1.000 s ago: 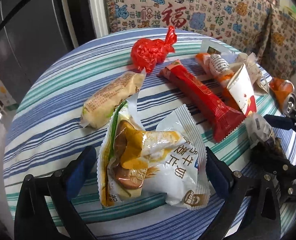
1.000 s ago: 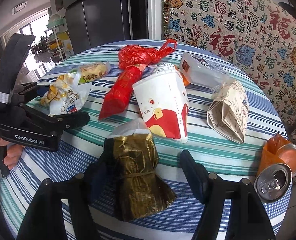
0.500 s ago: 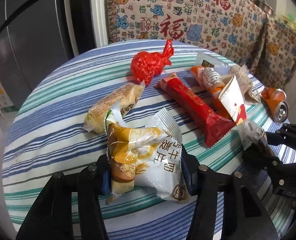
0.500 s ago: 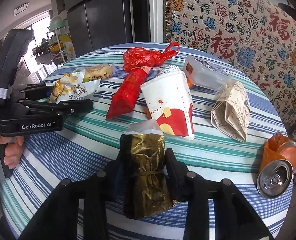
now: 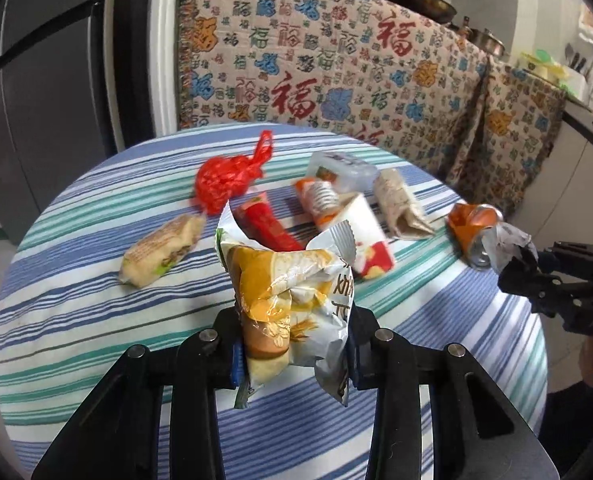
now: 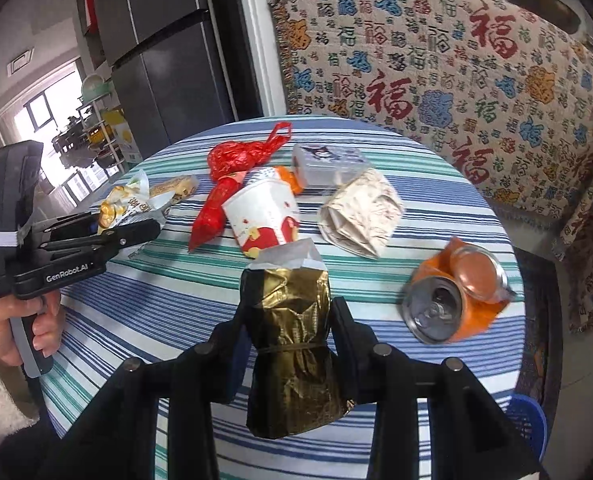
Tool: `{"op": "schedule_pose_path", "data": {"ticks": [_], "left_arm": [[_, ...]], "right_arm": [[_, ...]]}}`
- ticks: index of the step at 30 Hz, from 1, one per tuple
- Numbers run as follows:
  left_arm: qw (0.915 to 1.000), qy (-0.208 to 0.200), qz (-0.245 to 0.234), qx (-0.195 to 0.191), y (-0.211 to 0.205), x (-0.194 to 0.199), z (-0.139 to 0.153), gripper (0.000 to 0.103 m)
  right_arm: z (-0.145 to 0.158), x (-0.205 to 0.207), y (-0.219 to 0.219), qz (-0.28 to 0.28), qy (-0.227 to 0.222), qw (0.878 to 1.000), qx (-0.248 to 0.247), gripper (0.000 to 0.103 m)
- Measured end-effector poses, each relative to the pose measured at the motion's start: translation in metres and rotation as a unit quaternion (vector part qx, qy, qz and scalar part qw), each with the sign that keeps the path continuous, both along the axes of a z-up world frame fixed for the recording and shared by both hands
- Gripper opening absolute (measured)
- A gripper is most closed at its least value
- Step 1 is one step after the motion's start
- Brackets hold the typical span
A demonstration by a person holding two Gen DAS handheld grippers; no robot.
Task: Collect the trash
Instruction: 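Grasp the gold wrapper with the right tool while the left tool grasps the white snack bag, then carry both items over the blue wastebasket and open both tools to drop them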
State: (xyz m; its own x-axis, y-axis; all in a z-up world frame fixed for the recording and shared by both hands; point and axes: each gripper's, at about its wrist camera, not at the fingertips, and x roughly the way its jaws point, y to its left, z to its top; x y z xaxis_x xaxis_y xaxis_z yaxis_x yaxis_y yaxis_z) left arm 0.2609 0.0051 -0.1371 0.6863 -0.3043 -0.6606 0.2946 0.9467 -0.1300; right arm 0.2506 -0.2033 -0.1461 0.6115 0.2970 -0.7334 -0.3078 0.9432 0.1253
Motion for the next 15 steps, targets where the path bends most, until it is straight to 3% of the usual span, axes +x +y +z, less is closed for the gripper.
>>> {"op": "schedule_pose_path", "data": {"ticks": [7,15], "left_arm": [[0.996,-0.011,-0.086,-0.021,-0.096,-0.03,0.03,0.037],[0.9819,0.014,-0.186,-0.032,-0.23,-0.053,0.036,0.038]], "right_arm": [[0.012,-0.028,-0.092,-0.084,-0.002,0.996,0.015,0.038],[0.019,-0.071,-0.208,-0.207,0.007,0.978,0.025,0.038]]}}
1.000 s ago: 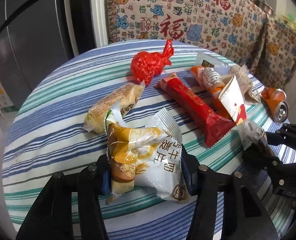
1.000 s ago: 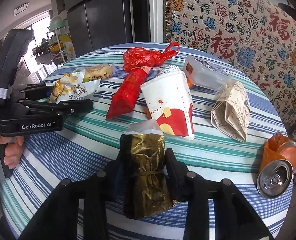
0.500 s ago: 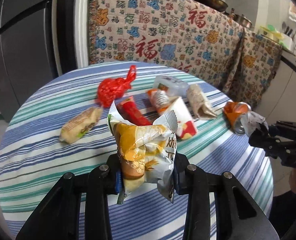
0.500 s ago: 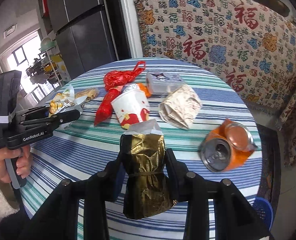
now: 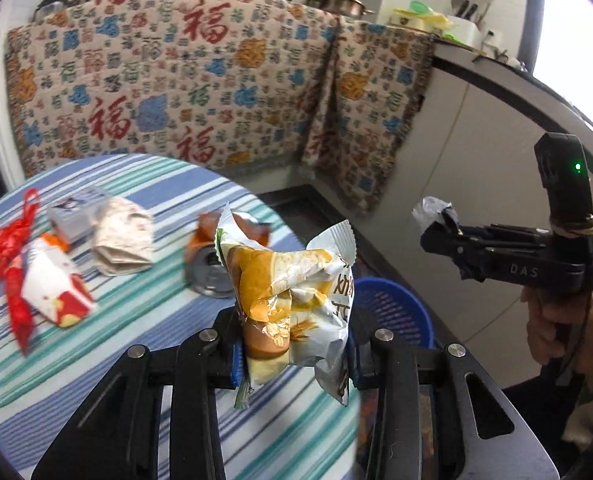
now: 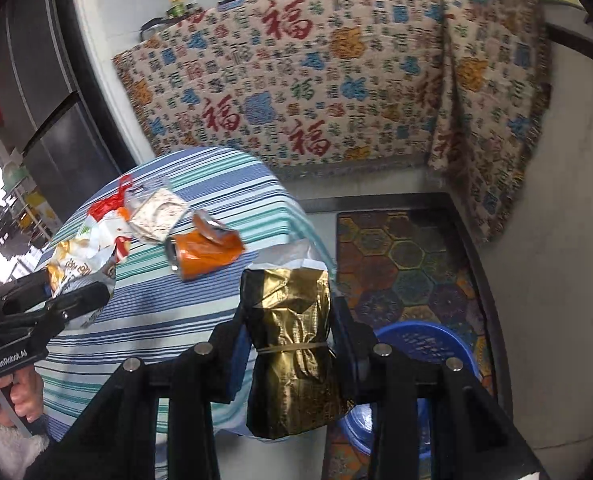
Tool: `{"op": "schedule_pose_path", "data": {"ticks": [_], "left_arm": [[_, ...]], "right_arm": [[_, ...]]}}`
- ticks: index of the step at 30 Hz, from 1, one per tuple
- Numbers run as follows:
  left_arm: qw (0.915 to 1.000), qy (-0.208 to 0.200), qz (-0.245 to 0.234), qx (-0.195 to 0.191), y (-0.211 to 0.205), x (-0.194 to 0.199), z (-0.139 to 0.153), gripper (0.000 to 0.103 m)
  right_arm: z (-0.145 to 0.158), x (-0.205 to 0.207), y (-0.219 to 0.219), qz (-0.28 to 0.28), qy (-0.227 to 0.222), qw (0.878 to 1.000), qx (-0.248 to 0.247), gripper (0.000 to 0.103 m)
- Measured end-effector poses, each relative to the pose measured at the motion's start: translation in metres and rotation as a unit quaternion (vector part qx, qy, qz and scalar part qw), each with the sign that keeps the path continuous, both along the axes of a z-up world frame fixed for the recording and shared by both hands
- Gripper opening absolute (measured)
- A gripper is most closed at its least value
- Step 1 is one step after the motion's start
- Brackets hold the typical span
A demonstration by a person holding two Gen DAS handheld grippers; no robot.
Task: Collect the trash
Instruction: 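Carry both items over the blue wastebasket and open both tools to drop them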
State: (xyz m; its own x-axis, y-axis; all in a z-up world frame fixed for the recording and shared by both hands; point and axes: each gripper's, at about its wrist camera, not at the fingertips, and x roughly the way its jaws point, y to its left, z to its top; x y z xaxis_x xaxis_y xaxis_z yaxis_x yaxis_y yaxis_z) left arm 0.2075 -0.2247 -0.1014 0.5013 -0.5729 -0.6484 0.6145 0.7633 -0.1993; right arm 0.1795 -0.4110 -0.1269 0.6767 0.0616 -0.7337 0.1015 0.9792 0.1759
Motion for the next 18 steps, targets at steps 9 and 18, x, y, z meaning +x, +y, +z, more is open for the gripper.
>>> {"op": "schedule_pose_path", "data": {"ticks": [9,18], "left_arm": [[0.9969,0.046,-0.063,0.002,-0.117,-0.005,-0.02,0.038],[0.9911,0.097,-0.091,0.011,-0.192,0.004,-0.049,0.038]], "right_arm": [[-0.012,-0.043,-0.093,-0.099,0.018,0.995,0.009,0.038],[-0.049,-0.055,-0.148,-0.129,0.054,0.99,0.026,0.039]]}}
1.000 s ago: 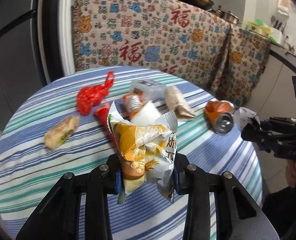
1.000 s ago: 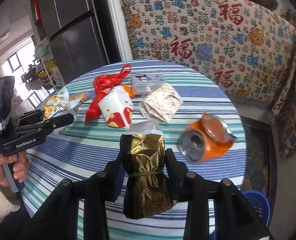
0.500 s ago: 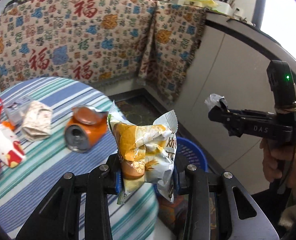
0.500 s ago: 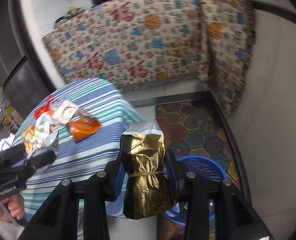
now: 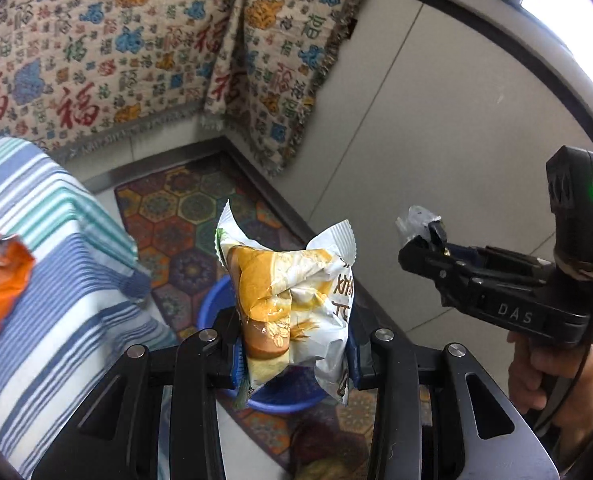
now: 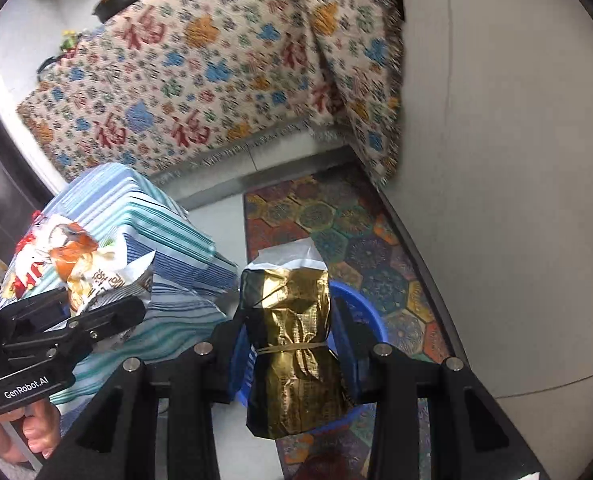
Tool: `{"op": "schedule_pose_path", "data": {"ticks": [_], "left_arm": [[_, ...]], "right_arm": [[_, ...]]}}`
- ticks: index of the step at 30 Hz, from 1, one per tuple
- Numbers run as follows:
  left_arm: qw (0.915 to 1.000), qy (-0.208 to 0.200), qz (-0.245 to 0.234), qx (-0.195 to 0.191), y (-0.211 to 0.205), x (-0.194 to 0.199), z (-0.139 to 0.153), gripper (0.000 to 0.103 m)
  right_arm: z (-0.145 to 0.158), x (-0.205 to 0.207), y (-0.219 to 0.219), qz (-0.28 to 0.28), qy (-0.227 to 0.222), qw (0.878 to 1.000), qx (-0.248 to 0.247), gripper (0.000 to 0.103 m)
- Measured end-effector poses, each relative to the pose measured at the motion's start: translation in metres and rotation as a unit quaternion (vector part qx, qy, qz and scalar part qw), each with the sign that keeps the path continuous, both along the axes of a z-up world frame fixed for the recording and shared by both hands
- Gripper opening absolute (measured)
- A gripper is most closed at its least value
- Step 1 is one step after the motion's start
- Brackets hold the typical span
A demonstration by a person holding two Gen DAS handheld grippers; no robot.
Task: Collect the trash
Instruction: 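Carry both items over the blue wastebasket and open both tools to drop them, then move both tools back to the table and grasp the orange can with the right tool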
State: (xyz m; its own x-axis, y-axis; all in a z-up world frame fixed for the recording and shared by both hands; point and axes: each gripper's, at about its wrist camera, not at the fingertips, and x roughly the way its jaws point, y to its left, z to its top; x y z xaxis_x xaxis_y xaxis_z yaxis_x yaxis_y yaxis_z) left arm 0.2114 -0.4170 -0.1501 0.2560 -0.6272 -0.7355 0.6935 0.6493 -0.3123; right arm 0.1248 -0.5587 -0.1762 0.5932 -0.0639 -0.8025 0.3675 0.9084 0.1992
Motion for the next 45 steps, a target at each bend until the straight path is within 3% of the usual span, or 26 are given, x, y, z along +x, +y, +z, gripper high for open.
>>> {"op": "schedule_pose_path", "data": {"ticks": [6,19,20,22,23,24,30,37,41,45], "left_arm": [[0.9998,0.007,-0.015,0.012,-0.026,0.005,-0.018,0.038],[0.9993,0.018,-0.026,0.021,-0.038,0.015,-0.038,0.04],[0.9991,0.019,-0.031,0.021,-0.04,0.015,-0.039,0.041],[0.999,0.018,-0.036,0.02,-0.043,0.015,-0.04,0.056],[0.9991,0.014,-0.037,0.017,-0.044,0.014,-0.04,0.067],[0.9992,0.01,-0.037,0.015,-0.045,0.013,-0.039,0.07],[0.9993,0.006,-0.038,0.0,-0.044,0.012,-0.031,0.073],[0.9989,-0.04,-0.017,-0.018,-0.002,-0.002,0.002,0.077],[0.9972,-0.073,0.01,-0.013,0.053,-0.011,0.019,0.082],[0.9944,-0.086,0.06,0.01,0.124,-0.009,0.019,0.085]], "right_arm": [[-0.014,-0.003,-0.025,-0.023,0.005,1.0,0.014,0.039],[-0.04,0.014,-0.047,-0.04,0.015,0.998,0.046,0.042],[-0.042,0.015,-0.05,-0.046,0.011,0.997,0.054,0.047],[-0.045,0.015,-0.055,-0.056,0.006,0.996,0.07,0.059],[-0.045,0.016,-0.056,-0.06,0.004,0.995,0.076,0.061],[-0.046,0.016,-0.058,-0.063,0.002,0.995,0.082,0.061],[-0.034,0.013,-0.059,-0.07,-0.012,0.995,0.071,0.061],[-0.001,0.015,-0.036,-0.046,-0.053,0.997,0.031,0.061],[0.021,0.022,0.001,-0.007,-0.083,0.996,-0.022,0.061],[0.033,0.035,0.047,0.036,-0.101,0.993,-0.044,0.061]]}}
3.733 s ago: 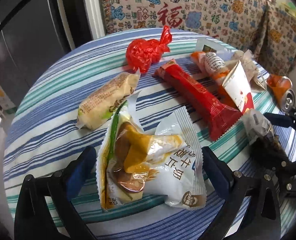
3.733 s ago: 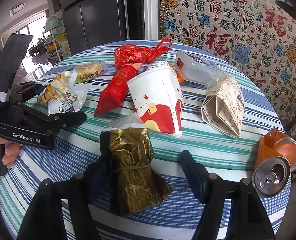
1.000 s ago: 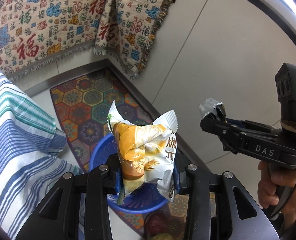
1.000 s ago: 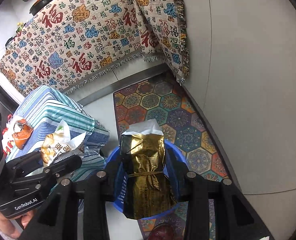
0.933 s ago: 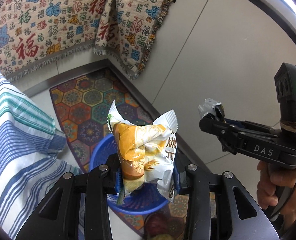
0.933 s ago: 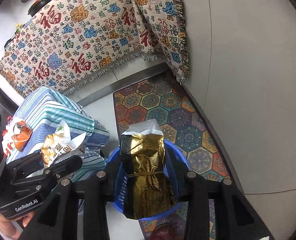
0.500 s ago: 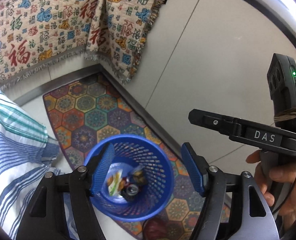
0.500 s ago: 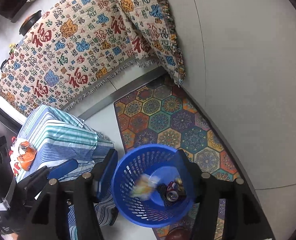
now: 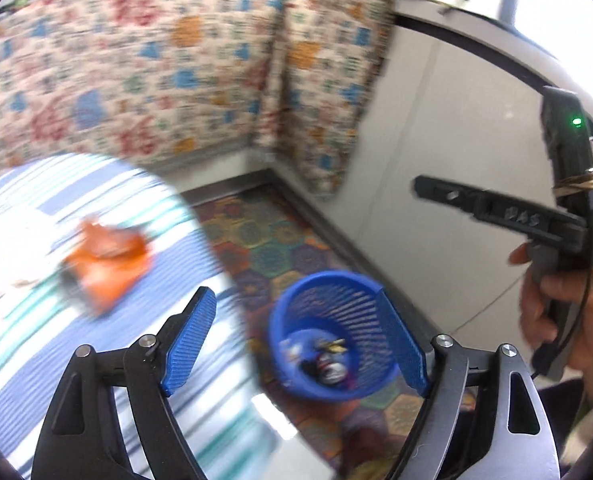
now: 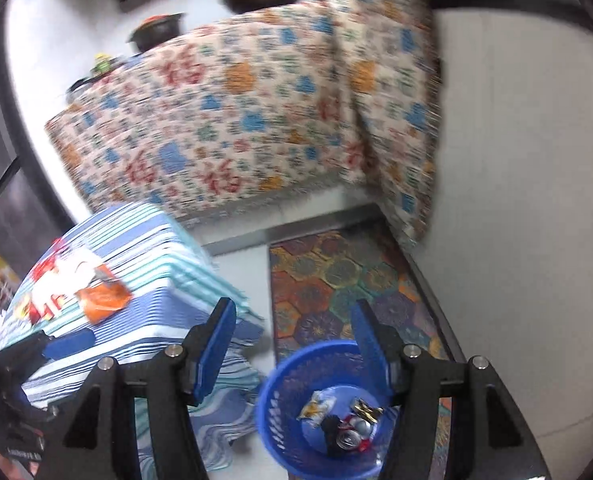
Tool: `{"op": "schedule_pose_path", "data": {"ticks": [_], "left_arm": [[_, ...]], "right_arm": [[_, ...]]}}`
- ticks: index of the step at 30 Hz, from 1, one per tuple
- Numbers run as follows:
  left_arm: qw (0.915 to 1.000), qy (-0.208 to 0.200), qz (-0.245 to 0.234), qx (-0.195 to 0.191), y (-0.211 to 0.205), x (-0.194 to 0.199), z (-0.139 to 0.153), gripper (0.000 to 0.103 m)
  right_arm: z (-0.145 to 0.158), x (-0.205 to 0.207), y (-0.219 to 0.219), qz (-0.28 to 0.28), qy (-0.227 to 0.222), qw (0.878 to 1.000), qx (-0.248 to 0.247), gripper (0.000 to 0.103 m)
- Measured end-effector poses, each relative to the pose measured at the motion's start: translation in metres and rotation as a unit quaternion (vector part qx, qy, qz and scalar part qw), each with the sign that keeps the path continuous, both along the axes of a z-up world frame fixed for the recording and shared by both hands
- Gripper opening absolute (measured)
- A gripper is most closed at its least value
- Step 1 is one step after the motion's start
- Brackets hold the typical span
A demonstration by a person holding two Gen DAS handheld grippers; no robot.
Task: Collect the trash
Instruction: 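Move both tools back to the table and grasp the orange can with the right tool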
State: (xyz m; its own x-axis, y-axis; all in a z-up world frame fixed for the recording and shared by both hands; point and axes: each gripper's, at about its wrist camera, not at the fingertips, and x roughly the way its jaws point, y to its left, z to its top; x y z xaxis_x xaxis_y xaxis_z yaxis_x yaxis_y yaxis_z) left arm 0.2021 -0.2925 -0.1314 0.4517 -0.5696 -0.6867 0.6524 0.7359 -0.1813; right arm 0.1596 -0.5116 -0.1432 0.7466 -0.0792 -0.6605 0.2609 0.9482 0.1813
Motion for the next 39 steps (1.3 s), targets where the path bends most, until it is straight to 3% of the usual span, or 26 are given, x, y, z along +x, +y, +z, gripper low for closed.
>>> {"op": "schedule_pose_path", "data": {"ticks": [5,10,16,20,30,31,32,39], "left_arm": [[0.9956,0.0,0.076,0.056,0.096,0.017,-0.02,0.086],[0.9836,0.016,0.159,0.084,0.184,0.039,-0.039,0.086],[0.9674,0.029,0.228,0.106,0.251,0.056,-0.056,0.086],[0.9638,0.035,0.25,0.087,0.277,0.065,-0.057,0.09],[0.9694,0.046,0.235,0.056,0.288,0.065,-0.057,0.099],[0.9702,0.046,0.232,0.055,0.289,0.065,-0.057,0.099],[0.971,0.045,0.228,0.056,0.291,0.066,-0.056,0.099],[0.9643,0.042,0.261,0.019,0.346,0.065,-0.051,0.098]], "right_arm": [[-0.005,0.022,0.087,0.094,0.013,0.995,-0.035,0.061],[-0.036,0.048,0.161,0.181,0.063,0.98,-0.046,0.061],[-0.048,0.076,0.183,0.167,0.068,0.981,-0.068,0.061],[-0.054,0.102,0.177,0.142,0.059,0.985,-0.075,0.061],[-0.052,0.149,0.201,0.209,0.015,0.974,-0.086,0.06],[-0.053,0.154,0.206,0.22,0.02,0.972,-0.083,0.049],[-0.055,0.157,0.209,0.226,0.028,0.97,-0.083,0.027],[-0.049,0.152,0.236,0.224,0.044,0.969,-0.093,0.023]]}}
